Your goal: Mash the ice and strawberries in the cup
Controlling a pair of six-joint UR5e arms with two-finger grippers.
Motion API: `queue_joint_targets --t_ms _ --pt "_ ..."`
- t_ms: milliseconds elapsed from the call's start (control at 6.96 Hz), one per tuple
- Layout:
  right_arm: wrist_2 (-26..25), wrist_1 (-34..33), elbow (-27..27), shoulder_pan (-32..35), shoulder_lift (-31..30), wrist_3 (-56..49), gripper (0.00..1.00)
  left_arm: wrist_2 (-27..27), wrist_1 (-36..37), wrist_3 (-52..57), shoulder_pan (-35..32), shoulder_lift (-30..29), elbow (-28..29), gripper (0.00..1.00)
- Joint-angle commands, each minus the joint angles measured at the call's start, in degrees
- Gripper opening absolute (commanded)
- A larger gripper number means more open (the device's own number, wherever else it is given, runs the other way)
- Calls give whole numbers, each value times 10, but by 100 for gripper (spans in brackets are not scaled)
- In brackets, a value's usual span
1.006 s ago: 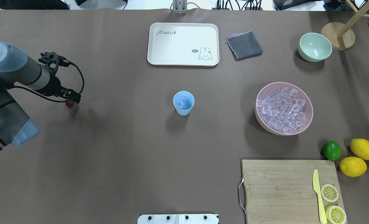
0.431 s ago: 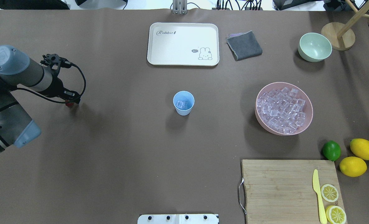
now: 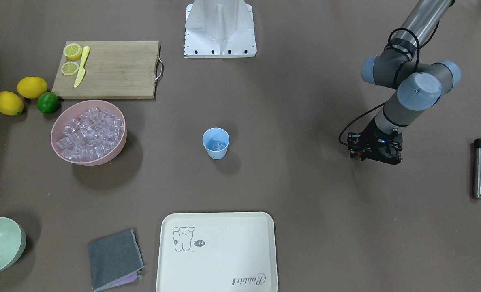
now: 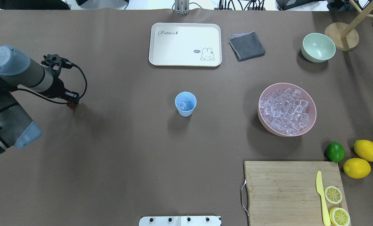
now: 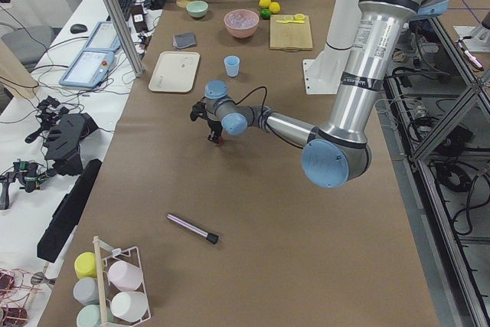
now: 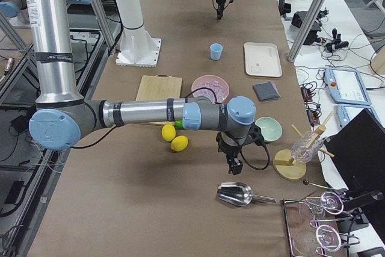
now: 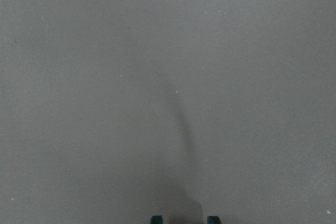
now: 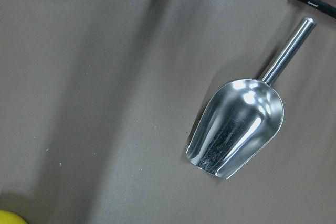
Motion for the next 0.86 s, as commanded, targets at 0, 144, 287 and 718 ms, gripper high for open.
queue_joint_targets --t_ms 0,144,287,718 --pt "0 0 -12 0 7 1 99 -3 7 -2 -2 -20 -2 2" --pt "0 0 -13 0 10 1 99 -5 11 -5 -7 -38 -5 1" --pt "0 0 -14 0 15 1 99 -5 43 -7 -10 -63 -11 0" --pt "1 0 -13 0 18 2 99 -4 169 -12 -8 -179 -21 0"
